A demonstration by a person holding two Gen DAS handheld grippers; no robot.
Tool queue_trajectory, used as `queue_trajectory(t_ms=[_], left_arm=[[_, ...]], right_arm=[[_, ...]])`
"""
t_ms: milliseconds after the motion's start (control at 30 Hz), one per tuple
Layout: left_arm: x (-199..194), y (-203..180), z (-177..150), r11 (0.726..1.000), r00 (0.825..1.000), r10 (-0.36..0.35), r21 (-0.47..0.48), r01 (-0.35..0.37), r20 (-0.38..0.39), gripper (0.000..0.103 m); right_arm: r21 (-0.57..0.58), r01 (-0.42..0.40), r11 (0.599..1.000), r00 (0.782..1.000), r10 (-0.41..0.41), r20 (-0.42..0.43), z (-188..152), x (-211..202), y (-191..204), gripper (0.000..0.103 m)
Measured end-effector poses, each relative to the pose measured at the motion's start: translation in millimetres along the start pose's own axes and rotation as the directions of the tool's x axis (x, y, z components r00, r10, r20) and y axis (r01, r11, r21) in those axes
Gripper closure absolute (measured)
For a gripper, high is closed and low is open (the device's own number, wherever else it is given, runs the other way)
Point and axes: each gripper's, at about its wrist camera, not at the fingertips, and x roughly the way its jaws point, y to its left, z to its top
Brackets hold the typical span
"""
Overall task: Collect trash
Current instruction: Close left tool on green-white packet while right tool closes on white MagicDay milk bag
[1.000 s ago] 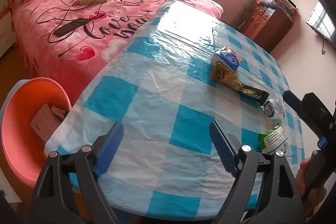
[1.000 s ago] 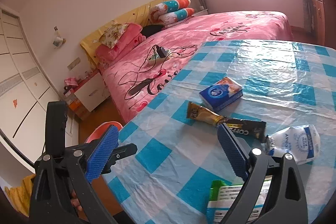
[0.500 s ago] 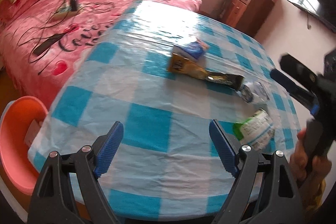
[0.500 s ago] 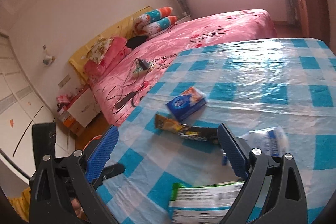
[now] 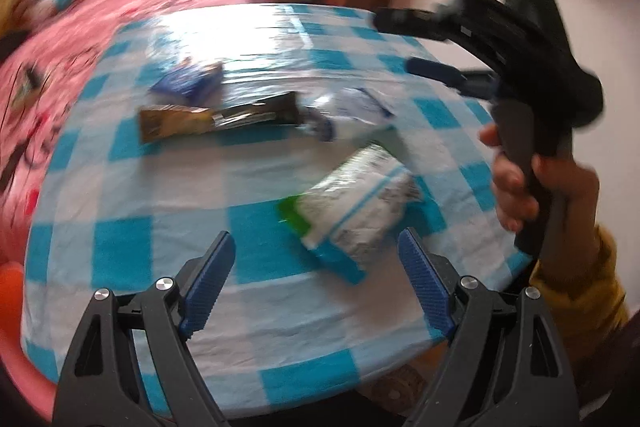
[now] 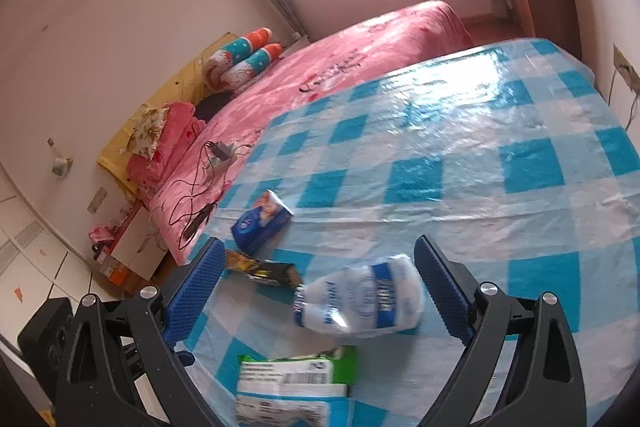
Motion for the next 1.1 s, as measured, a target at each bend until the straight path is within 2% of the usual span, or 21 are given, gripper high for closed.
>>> queue_trajectory(t_ms=[167,433,667,900,1100], left_arm=[[17.9,-21.4,7.6,0.995,0.999,0.000,0.103,0.004,-0.043,0.019],[40.4,-31.5,16.7,0.983,0.997,0.013,0.185,0.002,-0.079,0.019],[51.7,-31.1,25.4,0.981,0.997,0.015,0.193,0.000,-0.077,0.019],[54.7,-33.5,26.6,0.982,0.998,-0.010,0.187,0.021,-0.063,0.019],[53.8,-34.0,22.1,0.982,0.997,-0.029,0.186,0.042,-0.070,0.019]], right_arm=[[0.051,-0.004,0.999,0.999,0.006,-0.047,1.2,0.4,-16.2,0.009],[-0.027,0.010,1.000,0.991,-0.014,-0.130,-7.4,9.9,-12.4,0.009],[-0.165,0.046,0.985,0.982,-0.074,-0.172,-19.0,23.9,9.9,0.009],[-0.315,0.134,0.939,0.969,-0.191,-0.158,-29.3,40.3,27.2,0.009],[-0.373,0.196,0.907,0.949,-0.271,-0.159,-35.4,57.2,29.5,0.008]])
